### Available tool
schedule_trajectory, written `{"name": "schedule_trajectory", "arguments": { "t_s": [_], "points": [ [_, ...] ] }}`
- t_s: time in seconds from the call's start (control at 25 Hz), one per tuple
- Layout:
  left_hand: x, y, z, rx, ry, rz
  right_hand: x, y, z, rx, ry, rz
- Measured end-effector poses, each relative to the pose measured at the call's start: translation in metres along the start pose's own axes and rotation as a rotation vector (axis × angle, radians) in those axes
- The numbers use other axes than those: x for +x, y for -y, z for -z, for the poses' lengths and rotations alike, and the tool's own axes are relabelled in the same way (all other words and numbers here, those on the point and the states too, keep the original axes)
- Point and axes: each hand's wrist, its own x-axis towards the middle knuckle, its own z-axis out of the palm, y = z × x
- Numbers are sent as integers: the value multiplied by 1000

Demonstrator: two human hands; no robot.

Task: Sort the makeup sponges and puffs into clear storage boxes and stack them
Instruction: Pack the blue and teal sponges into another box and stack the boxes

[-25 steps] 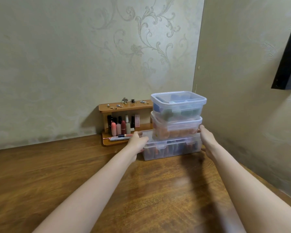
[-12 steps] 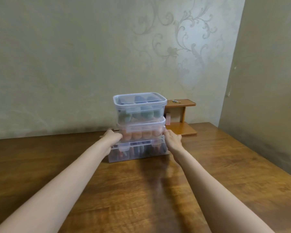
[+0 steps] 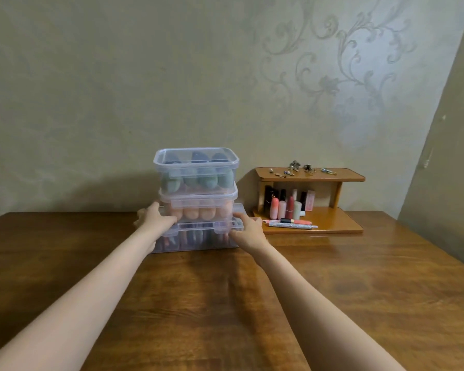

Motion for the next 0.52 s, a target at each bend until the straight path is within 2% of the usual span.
{"name": "schedule_trajectory", "arguments": {
  "t_s": [0.32,0.52],
  "points": [
    [43,-9,-17,-1,98,-89,57,-2,4,-104,18,-3],
    [61,-33,-51,117,95,-146,81,-8,16,-533,-202,33]
  ]
}}
